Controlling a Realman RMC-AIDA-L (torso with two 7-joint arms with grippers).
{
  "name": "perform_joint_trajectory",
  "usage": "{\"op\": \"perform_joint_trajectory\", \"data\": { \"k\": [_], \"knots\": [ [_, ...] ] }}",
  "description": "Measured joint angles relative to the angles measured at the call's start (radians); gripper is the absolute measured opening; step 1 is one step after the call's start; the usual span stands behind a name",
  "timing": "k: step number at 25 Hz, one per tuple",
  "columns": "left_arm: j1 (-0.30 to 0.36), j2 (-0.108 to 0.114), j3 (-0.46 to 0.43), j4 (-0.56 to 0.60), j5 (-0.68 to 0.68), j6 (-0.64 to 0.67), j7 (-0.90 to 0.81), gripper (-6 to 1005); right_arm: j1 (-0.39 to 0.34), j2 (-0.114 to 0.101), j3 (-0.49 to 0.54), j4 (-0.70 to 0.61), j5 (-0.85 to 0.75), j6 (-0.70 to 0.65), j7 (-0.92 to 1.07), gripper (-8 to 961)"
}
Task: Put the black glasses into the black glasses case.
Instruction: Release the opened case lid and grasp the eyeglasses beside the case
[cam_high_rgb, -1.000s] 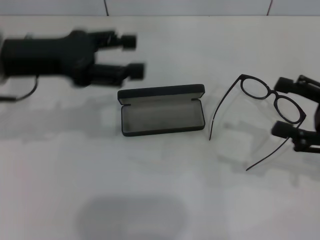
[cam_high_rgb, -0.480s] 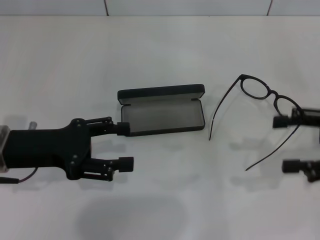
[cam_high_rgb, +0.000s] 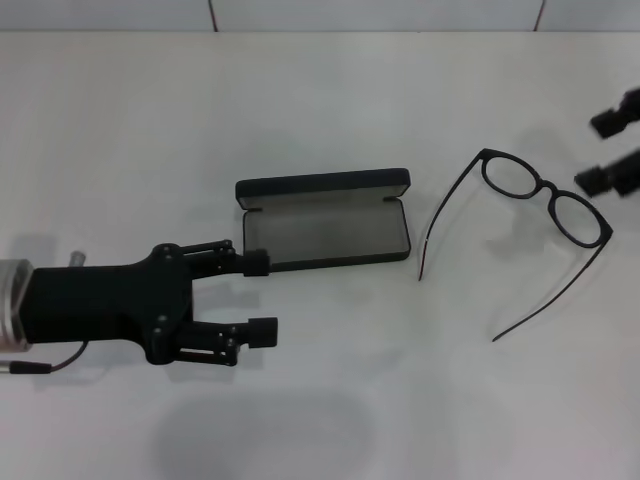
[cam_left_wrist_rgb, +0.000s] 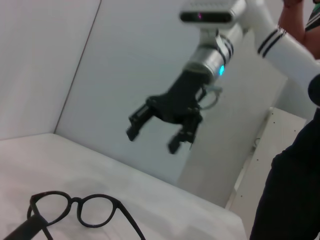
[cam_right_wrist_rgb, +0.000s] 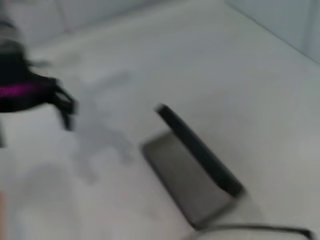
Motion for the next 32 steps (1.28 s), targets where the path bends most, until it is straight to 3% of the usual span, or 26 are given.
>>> {"op": "perform_joint_trajectory", "data": {
  "k": [4, 8, 10, 13, 21, 26, 32],
  "knots": [
    [-0.005, -0.012, 0.000, -0.002, 0.016, -0.019, 0.000, 888, 0.125, 0.065, -0.045, -0.063, -0.285, -0.007, 0.153, 869],
    [-0.017, -0.023, 0.000, -0.004, 0.032, -0.039, 0.001, 885, 0.205, 0.143, -0.102, -0.010, -0.543, 0.048, 0.209, 837],
    [-0.026, -0.031, -0.001, -0.006, 0.041, -0.053, 0.001, 883, 0.219, 0.156, -0.130, 0.040, -0.595, 0.105, 0.232, 821],
    [-0.028, -0.042, 0.002, -0.012, 0.044, -0.071, 0.001, 881, 0.229, 0.159, -0.187, 0.141, -0.605, 0.214, 0.268, 797],
    [-0.033, -0.045, -0.007, -0.029, 0.048, -0.094, 0.014, 874, 0.232, 0.161, -0.198, 0.327, -0.555, 0.407, 0.264, 733],
    [-0.048, -0.050, -0.005, -0.031, 0.048, -0.108, 0.014, 870, 0.241, 0.163, -0.209, 0.396, -0.552, 0.492, 0.264, 537],
    [-0.054, -0.053, -0.005, -0.032, 0.048, -0.121, 0.015, 866, 0.243, 0.163, -0.260, 0.463, -0.511, 0.568, 0.262, 494]
  ]
}}
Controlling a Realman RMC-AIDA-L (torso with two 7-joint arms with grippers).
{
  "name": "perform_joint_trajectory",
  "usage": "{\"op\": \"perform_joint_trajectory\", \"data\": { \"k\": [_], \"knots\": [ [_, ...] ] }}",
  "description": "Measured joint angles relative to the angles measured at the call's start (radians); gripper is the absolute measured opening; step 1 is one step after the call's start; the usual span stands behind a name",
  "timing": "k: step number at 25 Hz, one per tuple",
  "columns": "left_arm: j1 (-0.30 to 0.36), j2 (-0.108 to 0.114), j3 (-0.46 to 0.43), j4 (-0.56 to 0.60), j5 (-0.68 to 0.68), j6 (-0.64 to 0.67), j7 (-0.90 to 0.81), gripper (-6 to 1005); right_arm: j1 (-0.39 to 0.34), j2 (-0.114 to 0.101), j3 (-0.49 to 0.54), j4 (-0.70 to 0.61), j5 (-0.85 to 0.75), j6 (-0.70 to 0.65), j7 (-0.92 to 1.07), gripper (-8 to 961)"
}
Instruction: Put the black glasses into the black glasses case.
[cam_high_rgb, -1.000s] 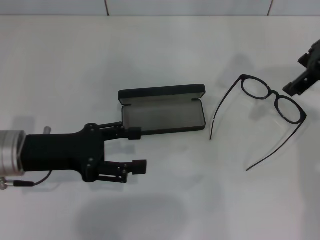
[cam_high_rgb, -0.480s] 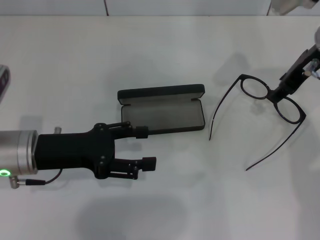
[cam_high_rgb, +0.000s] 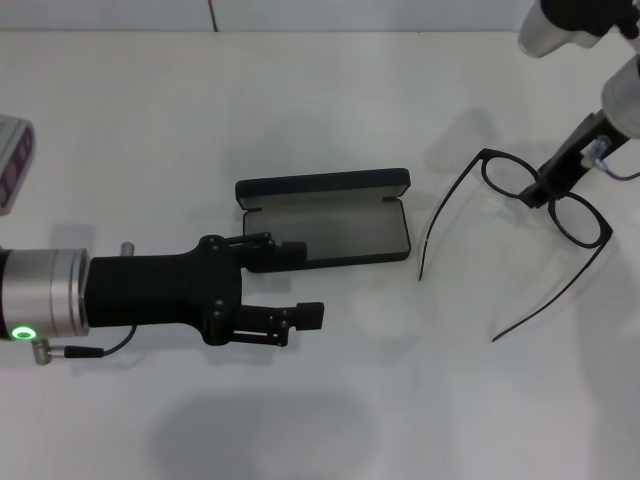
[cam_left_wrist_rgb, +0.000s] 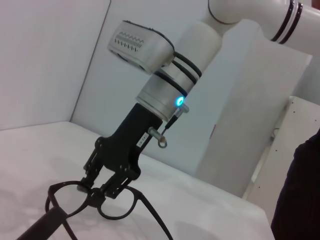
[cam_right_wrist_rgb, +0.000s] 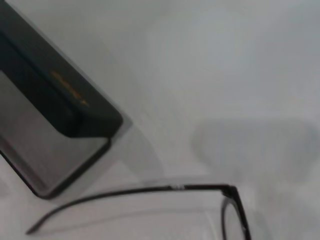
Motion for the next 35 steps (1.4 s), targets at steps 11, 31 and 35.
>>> {"op": "perform_joint_trajectory", "data": {
  "k": [11, 31, 35],
  "knots": [
    [-0.011, -0.006, -0.003, 0.000, -0.003, -0.005, 0.000, 857, -0.009, -0.001, -0.026, 0.046, 0.034, 0.061, -0.008, 280],
    [-0.009, -0.017, -0.003, 0.000, -0.009, -0.013, 0.000, 841, -0.048, -0.006, -0.019, -0.006, 0.083, 0.042, -0.030, 114],
    [-0.007, -0.017, -0.032, -0.005, -0.050, -0.001, -0.008, 837, -0.123, -0.010, 0.028, -0.145, 0.088, -0.021, -0.031, 115]
  ]
}}
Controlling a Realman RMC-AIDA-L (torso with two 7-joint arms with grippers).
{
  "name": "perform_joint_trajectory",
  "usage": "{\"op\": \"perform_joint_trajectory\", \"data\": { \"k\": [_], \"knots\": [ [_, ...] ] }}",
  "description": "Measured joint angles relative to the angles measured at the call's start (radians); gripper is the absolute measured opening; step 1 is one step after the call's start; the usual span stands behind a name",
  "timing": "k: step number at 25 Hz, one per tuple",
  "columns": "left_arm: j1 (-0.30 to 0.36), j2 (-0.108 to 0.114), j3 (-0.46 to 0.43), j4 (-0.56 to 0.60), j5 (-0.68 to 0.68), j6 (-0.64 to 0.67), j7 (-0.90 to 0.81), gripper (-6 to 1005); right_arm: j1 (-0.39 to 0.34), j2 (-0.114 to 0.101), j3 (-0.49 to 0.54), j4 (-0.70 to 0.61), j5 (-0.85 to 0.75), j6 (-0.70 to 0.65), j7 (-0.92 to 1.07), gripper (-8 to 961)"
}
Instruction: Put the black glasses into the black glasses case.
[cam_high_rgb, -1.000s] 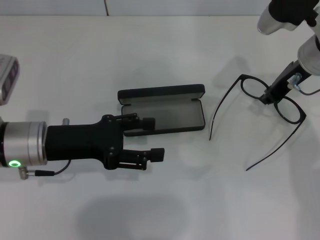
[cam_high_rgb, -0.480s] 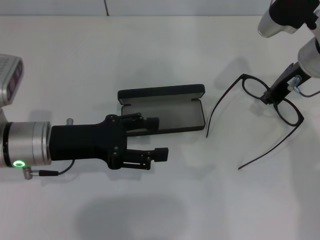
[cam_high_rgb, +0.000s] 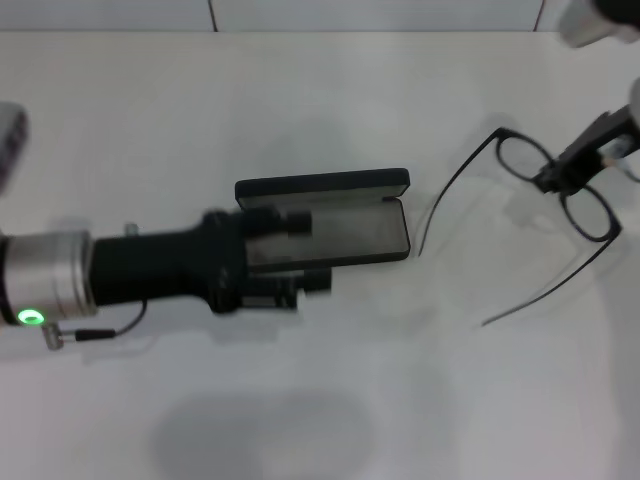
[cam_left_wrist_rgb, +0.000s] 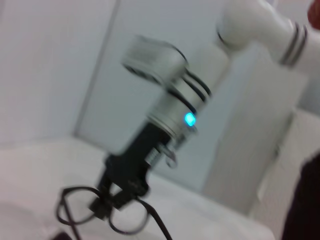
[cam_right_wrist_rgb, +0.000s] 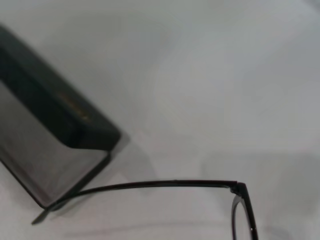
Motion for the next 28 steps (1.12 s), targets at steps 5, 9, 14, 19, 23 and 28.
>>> {"op": "perform_joint_trajectory", "data": {
  "k": [5, 9, 14, 19, 23, 28],
  "knots": [
    [0.016, 0.005, -0.037, -0.018, -0.133, 0.070, -0.007, 833, -0.104, -0.002, 0.134, -0.146, 0.058, -0.108, -0.054, 116],
    [0.007, 0.009, -0.037, -0.019, -0.181, 0.086, -0.014, 830, -0.146, -0.013, 0.263, -0.147, 0.187, -0.213, -0.160, 118],
    [-0.019, -0.004, -0.036, -0.019, -0.231, 0.087, 0.006, 801, -0.163, -0.097, 0.419, 0.065, 0.459, -0.428, -0.361, 119],
    [-0.081, -0.008, -0.037, -0.048, -0.235, 0.073, 0.045, 670, -0.163, -0.120, 0.428, 0.235, 0.540, -0.460, -0.474, 120],
    [-0.133, -0.013, -0.037, -0.103, -0.235, 0.063, 0.087, 518, -0.157, -0.086, 0.430, 0.278, 0.546, -0.455, -0.507, 122],
    [-0.162, -0.034, -0.024, -0.122, -0.229, 0.019, 0.135, 301, -0.152, -0.035, 0.427, 0.282, 0.550, -0.453, -0.515, 123]
  ]
}}
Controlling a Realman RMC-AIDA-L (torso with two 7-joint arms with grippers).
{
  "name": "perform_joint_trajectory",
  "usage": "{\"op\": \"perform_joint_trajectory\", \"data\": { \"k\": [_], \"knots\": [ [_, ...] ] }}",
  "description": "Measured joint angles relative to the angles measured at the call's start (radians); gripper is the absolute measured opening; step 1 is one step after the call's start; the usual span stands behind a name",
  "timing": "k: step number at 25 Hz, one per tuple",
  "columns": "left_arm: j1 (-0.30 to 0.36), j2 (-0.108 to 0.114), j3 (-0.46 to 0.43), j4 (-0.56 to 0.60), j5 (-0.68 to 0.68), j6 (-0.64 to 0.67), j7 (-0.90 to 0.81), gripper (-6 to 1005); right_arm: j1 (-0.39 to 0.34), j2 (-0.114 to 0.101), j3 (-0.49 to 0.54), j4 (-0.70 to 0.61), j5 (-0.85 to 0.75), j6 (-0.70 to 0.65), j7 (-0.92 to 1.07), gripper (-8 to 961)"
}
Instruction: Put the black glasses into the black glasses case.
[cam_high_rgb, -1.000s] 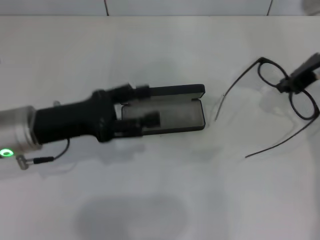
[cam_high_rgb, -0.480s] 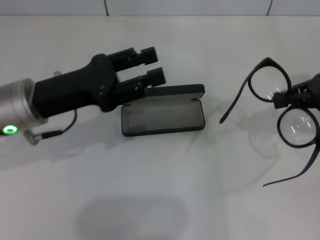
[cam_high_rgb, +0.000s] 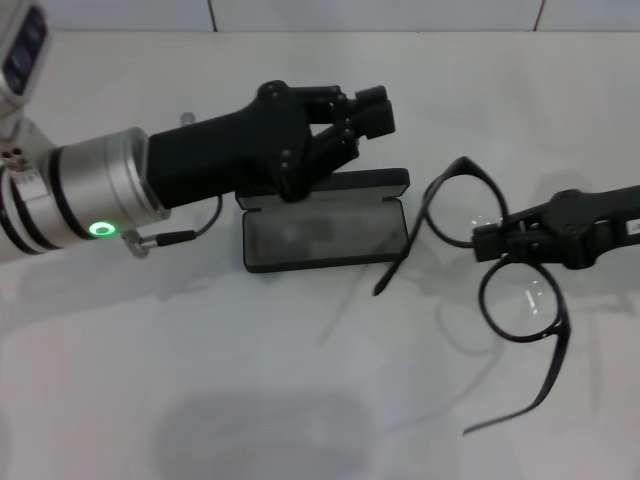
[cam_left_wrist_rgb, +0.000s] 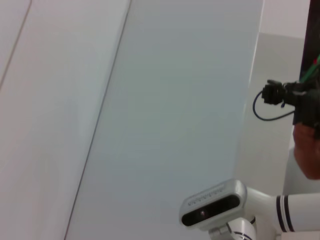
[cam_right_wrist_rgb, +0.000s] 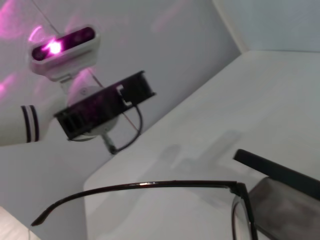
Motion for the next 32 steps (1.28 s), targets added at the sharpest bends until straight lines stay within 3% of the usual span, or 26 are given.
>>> {"op": "perform_joint_trajectory", "data": {
  "k": [4, 10, 32],
  "knots": [
    [-0.015, -0.002, 0.029, -0.021, -0.002, -0.005, 0.012, 167, 0.007, 0.023, -0.003, 0.000, 0.005, -0.002, 0.004, 124],
    [-0.031, -0.004, 0.057, -0.053, -0.003, -0.007, 0.028, 16, 0.022, 0.032, -0.005, 0.019, 0.024, -0.008, 0.005, 126],
    [-0.066, -0.011, 0.063, -0.138, -0.008, -0.054, 0.108, 23, 0.085, 0.036, -0.017, 0.060, 0.103, -0.023, 0.000, 132]
  ]
}}
